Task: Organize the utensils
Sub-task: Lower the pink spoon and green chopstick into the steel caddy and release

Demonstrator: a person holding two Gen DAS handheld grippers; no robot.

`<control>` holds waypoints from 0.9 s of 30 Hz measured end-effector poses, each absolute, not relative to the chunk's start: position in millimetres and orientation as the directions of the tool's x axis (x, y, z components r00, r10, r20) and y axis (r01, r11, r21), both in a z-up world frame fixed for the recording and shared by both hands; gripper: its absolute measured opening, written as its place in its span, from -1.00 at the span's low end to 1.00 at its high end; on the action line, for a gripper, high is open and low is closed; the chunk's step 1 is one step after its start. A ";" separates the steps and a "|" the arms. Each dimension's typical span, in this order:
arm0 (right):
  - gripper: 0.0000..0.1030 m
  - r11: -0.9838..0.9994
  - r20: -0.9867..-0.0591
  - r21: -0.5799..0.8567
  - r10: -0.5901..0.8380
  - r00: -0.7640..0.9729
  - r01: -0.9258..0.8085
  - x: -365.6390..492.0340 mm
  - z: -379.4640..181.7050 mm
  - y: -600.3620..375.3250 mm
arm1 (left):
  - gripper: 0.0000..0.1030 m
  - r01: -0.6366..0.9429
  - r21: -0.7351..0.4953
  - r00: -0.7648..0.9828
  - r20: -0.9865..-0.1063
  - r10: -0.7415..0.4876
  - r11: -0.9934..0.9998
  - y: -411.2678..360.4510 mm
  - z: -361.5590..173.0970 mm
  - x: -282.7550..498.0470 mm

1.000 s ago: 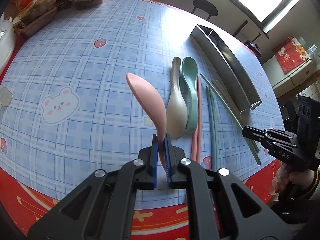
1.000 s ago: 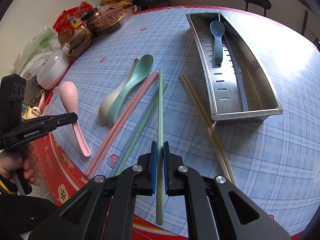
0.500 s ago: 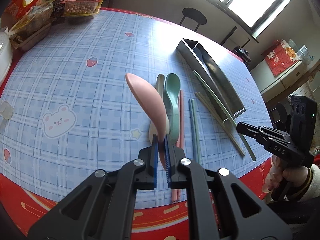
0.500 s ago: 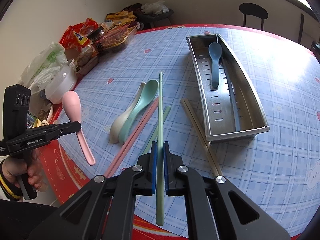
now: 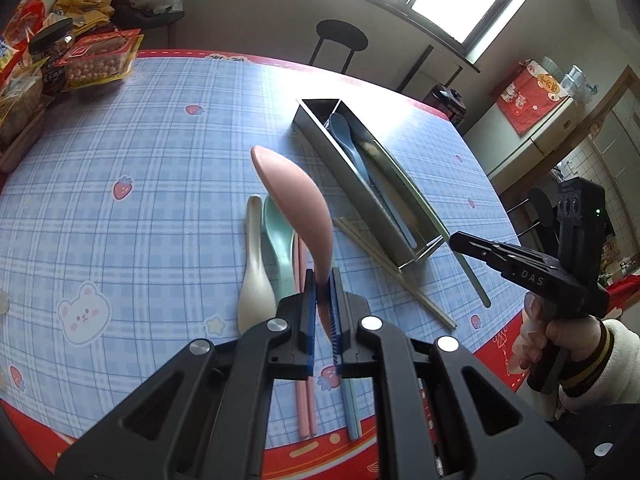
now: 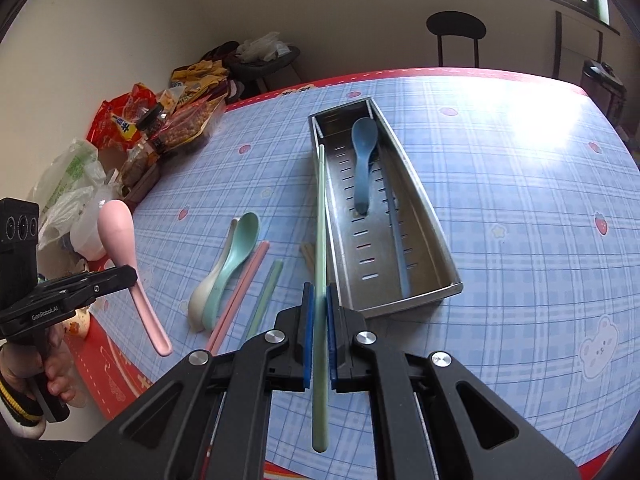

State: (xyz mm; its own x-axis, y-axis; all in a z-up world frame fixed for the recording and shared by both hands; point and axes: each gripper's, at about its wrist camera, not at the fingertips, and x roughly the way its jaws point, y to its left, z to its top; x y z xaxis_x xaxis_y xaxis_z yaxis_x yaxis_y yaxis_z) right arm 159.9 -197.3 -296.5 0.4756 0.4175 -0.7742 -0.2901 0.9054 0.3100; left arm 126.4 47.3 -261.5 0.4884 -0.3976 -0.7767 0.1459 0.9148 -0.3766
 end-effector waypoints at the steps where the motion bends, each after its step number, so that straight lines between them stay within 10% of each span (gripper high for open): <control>1: -0.88 0.910 -0.777 0.304 0.408 0.480 -0.282 163.1 -296.5 -200.0 | -0.80 0.153 -0.379 0.485 -0.776 -0.404 0.913 44.5 -260.6 130.9; 27: -0.88 0.952 -0.862 0.219 0.292 0.414 -0.216 257.4 -339.9 -188.2 | -0.80 0.260 -0.416 0.392 -0.779 -0.489 0.871 -27.3 -269.3 267.8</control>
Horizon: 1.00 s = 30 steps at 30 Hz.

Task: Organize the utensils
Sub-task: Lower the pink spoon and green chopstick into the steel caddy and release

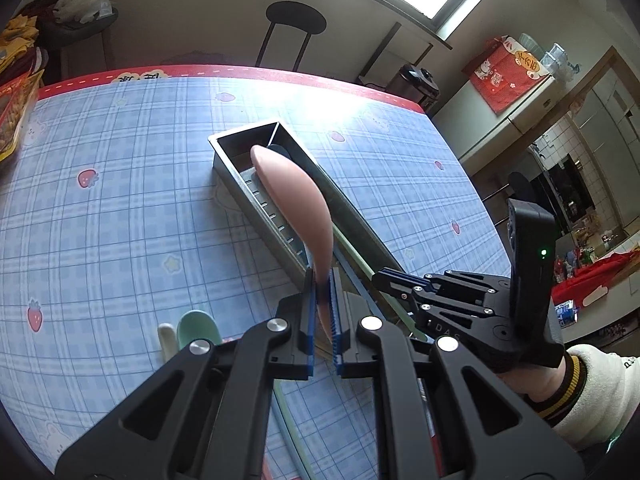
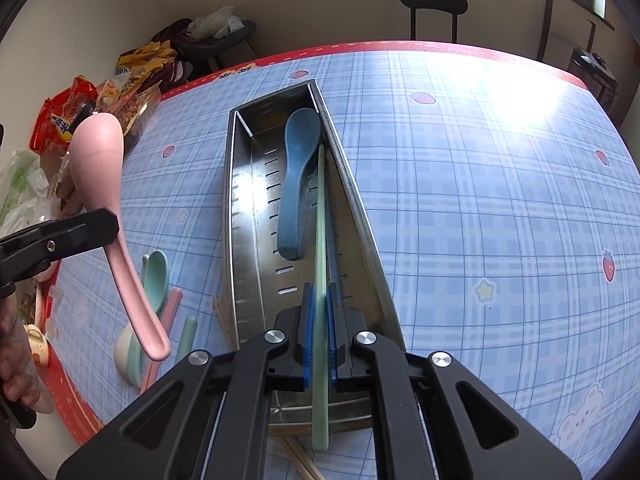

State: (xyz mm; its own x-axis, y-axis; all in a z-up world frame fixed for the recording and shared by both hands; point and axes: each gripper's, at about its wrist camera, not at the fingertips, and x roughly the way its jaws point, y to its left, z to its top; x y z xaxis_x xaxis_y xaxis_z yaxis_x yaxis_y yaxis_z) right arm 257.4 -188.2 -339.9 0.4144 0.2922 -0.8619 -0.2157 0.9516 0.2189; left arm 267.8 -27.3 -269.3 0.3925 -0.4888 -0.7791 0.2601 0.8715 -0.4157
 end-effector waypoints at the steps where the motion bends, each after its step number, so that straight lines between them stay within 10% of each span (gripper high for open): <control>1: -0.88 0.951 -0.862 0.220 0.293 0.414 -0.216 259.4 -340.8 -187.6 | -0.80 0.260 -0.419 0.390 -0.779 -0.492 0.870 -29.4 -270.2 271.5; 9: -0.80 0.945 -0.850 0.235 0.313 0.424 -0.228 265.0 -337.3 -188.0 | -0.80 0.245 -0.433 0.357 -0.791 -0.496 0.867 -41.6 -280.5 296.1; 20: 0.34 0.956 -0.803 0.246 0.294 0.518 -0.163 246.7 -308.6 -221.1 | -0.80 0.222 -0.411 0.293 -0.837 -0.462 0.884 -65.6 -299.5 344.4; 30: 0.64 0.963 -0.804 0.257 0.259 0.534 -0.081 244.1 -307.4 -254.0 | -0.80 0.190 -0.362 0.213 -0.892 -0.398 0.913 -85.4 -325.6 383.5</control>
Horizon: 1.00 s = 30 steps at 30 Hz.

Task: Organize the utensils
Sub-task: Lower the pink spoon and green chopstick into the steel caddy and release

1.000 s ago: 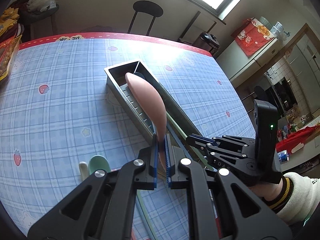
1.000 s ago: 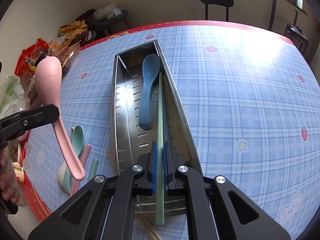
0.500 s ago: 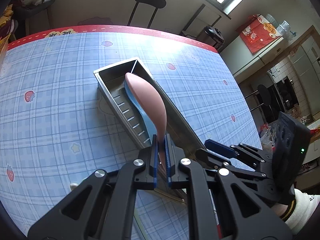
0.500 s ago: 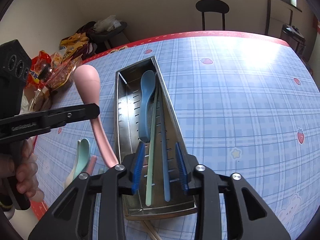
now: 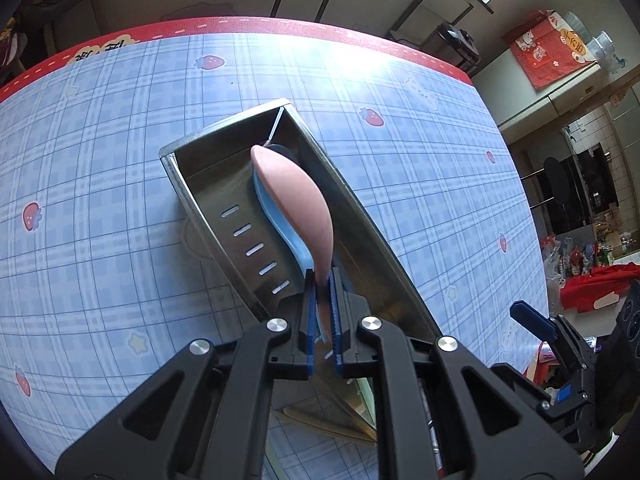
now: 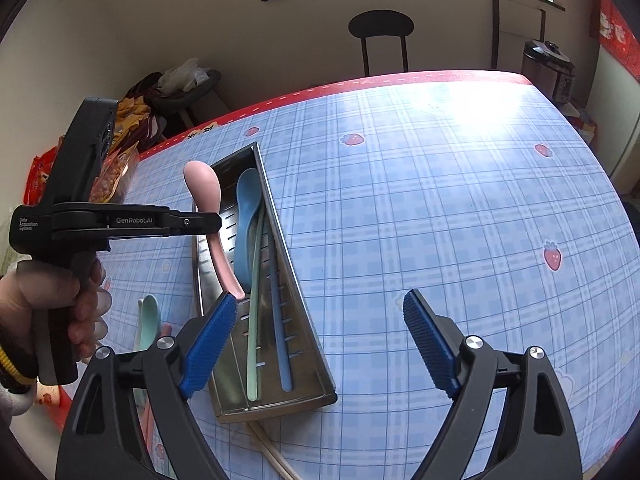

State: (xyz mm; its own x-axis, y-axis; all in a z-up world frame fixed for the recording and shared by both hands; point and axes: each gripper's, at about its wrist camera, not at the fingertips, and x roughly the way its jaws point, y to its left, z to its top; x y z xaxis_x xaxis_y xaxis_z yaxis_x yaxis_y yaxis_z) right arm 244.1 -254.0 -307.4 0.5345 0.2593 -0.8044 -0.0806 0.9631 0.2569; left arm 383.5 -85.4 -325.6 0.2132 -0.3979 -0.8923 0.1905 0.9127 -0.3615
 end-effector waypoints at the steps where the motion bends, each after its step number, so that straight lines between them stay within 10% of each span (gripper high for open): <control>1: 0.67 0.963 -0.805 0.260 0.260 0.533 -0.077 243.8 -308.2 -255.6 | -0.80 0.197 -0.351 0.208 -0.897 -0.389 0.915 -89.0 -327.5 385.9; 19: 0.71 0.964 -0.817 0.260 0.248 0.521 -0.051 237.3 -312.6 -263.7 | -0.79 0.211 -0.316 0.233 -0.903 -0.362 0.925 -92.0 -324.4 389.1; 30: 0.71 0.956 -0.808 0.277 0.284 0.515 -0.093 213.5 -306.1 -251.8 | -0.10 0.243 -0.260 0.348 -0.876 -0.334 0.935 -53.6 -283.6 333.8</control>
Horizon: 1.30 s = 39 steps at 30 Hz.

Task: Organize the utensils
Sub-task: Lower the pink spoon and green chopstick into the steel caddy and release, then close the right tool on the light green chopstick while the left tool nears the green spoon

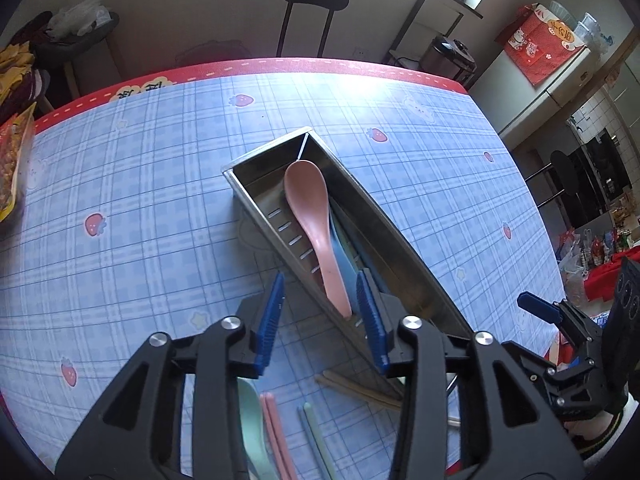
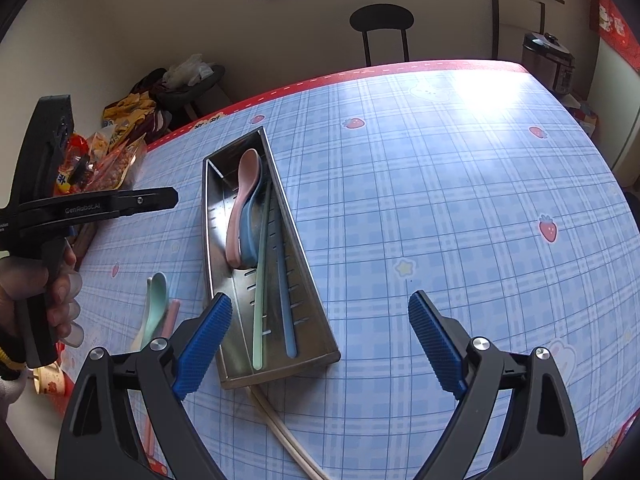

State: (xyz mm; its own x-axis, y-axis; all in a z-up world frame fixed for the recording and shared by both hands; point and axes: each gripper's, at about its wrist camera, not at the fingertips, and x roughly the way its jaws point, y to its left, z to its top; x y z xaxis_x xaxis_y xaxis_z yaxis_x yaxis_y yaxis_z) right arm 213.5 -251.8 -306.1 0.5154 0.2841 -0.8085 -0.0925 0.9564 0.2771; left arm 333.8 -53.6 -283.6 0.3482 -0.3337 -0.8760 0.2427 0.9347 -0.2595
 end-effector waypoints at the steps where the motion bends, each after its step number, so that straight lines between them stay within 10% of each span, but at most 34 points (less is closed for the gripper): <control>1: 0.71 0.955 -0.808 0.280 0.289 0.514 -0.098 210.3 -306.1 -250.5 | -0.04 0.245 -0.258 0.359 -0.871 -0.335 0.934 -49.1 -280.0 325.8; 15: 0.71 0.941 -0.815 0.263 0.335 0.474 -0.212 157.7 -318.9 -220.3 | 0.91 0.237 -0.214 0.436 -0.848 -0.300 0.948 -3.2 -275.9 189.8; 39: 0.55 0.882 -0.900 0.095 0.274 0.338 -0.462 113.0 -361.7 -103.7 | 0.89 0.044 -0.151 0.404 -0.901 -0.156 0.988 47.4 -352.8 87.4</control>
State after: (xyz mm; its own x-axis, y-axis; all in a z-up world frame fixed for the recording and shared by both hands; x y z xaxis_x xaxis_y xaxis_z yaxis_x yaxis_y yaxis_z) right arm 113.0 -103.7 -361.7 0.3379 0.2743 -0.9004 -0.4619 0.8818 0.0953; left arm 87.4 47.4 -352.8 0.4039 -0.1560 -0.9014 0.0436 0.9875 -0.1513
